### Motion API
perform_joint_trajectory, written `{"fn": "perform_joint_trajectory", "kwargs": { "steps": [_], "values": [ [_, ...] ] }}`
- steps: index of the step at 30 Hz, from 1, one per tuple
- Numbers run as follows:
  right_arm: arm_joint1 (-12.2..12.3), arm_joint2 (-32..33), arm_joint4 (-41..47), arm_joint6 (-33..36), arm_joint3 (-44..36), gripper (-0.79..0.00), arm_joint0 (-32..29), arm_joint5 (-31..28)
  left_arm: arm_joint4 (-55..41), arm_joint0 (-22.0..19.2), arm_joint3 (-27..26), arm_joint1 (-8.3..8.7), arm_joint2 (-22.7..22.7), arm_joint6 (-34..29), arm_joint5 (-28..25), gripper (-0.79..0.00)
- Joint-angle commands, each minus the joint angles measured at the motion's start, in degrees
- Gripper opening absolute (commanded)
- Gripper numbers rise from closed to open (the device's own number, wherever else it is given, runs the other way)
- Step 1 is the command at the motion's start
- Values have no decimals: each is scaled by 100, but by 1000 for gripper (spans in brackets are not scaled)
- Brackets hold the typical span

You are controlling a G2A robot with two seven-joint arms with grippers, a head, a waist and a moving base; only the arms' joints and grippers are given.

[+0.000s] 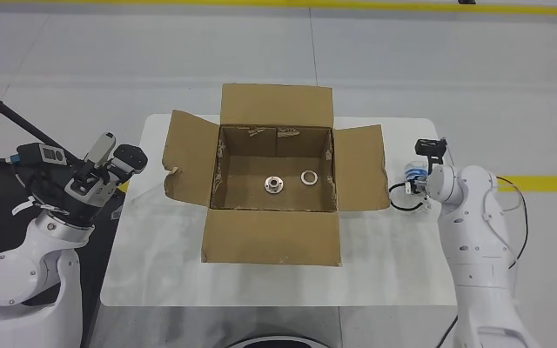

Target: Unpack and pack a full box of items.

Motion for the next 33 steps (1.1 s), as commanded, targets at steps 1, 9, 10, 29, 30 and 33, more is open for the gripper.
{"fn": "perform_joint_trajectory", "kwargs": {
  "steps": [1, 9, 10, 29, 30, 33],
  "values": [
    [5, 7, 0, 22, -31, -237, -9, 1, 0, 0, 0, 0, 0, 0, 0, 0],
    [26, 19, -62, 169, -106, -228, -30, 13, 0, 0, 0, 0, 0, 0, 0, 0],
    [29, 21, -77, 188, -100, -246, -26, 16, 0, 0, 0, 0, 0, 0, 0, 0],
    [77, 199, 7, 64, -500, 0, -115, 89, 0, 0, 0, 0, 0, 0, 0, 0],
    [80, 229, 72, 28, -643, 0, -148, 75, 0, 0, 0, 0, 0, 0, 0, 0],
    [93, 312, 169, -66, -1189, 0, -278, 45, 0, 0, 0, 0, 0, 0, 0, 0]
  ]
}}
